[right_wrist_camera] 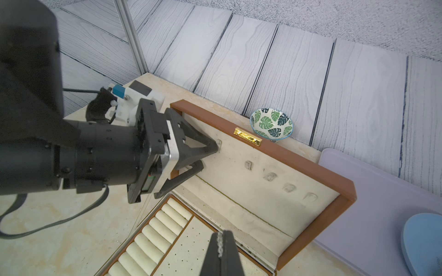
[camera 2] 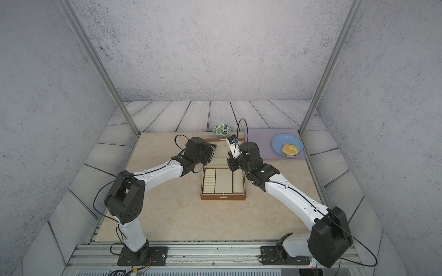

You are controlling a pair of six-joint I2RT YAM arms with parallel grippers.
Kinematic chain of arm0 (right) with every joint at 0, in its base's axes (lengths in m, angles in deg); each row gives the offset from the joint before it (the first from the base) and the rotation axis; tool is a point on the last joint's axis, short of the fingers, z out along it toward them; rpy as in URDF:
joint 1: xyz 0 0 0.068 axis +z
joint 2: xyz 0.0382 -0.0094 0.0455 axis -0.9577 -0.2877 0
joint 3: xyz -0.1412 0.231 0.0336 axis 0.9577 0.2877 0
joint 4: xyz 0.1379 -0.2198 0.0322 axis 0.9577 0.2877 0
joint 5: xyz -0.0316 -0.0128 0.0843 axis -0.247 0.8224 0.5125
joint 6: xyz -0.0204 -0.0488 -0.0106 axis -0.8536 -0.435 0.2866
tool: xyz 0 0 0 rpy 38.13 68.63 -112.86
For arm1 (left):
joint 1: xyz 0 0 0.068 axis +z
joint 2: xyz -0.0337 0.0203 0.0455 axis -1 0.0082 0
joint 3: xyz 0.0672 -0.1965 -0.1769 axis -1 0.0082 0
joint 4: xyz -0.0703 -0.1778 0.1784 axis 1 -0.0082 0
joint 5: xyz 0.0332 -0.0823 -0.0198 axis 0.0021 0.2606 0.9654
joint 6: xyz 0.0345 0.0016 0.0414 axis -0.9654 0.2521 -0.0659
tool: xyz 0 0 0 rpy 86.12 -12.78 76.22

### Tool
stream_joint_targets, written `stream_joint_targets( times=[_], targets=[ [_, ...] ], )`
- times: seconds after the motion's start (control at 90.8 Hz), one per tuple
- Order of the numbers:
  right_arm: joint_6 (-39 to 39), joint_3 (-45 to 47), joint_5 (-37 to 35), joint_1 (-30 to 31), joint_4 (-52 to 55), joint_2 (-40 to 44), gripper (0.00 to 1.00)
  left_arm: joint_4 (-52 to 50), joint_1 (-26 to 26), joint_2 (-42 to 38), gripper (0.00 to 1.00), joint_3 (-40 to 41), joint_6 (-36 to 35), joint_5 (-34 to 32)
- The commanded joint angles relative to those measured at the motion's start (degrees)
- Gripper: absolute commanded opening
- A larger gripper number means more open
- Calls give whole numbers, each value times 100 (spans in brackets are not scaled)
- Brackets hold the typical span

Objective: Put jewelry chain into jewelry box
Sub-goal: Open the fastener on the jewelry box.

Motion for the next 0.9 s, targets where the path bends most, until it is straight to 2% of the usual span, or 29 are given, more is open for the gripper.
stream_joint_targets(
  times=[0.0,0.892],
  targets=[
    [50,61,-60,-16,-126,69,0,376,-33,-172,48,-224,-188,48],
    [50,69,-56,-18,-171,44,0,-189,-27,14,45,54,517,-29]
  ],
)
